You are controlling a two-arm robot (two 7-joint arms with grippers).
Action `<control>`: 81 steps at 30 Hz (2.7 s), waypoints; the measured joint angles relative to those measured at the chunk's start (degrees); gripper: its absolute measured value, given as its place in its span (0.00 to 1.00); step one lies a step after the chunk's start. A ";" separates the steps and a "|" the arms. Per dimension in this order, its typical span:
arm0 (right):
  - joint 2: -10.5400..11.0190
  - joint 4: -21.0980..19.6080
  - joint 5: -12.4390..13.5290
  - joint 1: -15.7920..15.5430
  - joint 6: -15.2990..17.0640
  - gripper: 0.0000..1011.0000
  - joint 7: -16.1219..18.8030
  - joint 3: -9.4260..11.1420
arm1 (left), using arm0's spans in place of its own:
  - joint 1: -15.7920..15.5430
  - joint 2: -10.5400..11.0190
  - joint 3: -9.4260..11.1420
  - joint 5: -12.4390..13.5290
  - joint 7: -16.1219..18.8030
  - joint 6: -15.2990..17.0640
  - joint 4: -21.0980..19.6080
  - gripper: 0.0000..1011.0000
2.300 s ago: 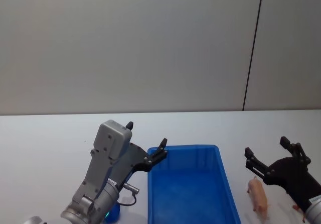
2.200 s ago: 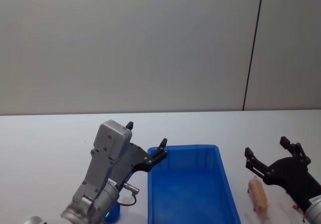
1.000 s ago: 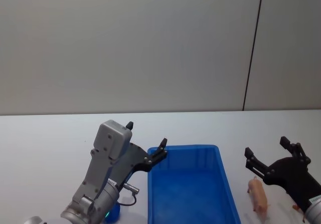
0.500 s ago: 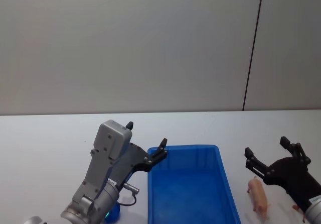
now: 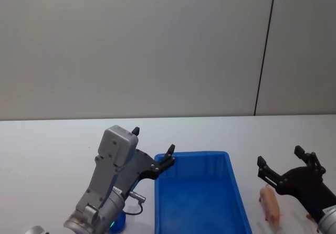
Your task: Pick up the two dolls from the table and place them into the box.
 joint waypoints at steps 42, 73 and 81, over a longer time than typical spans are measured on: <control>-0.72 1.22 2.15 0.85 14.57 0.99 -12.61 3.87 | 0.00 0.00 0.00 0.00 0.00 0.00 0.00 0.99; -1.62 9.30 4.87 -0.18 14.65 0.67 -10.57 5.20 | 0.00 0.00 0.00 0.00 0.00 0.00 0.00 0.99; -1.73 10.30 5.09 -0.36 13.77 0.42 -8.75 5.28 | 0.00 0.00 0.00 0.00 0.00 0.00 0.00 0.99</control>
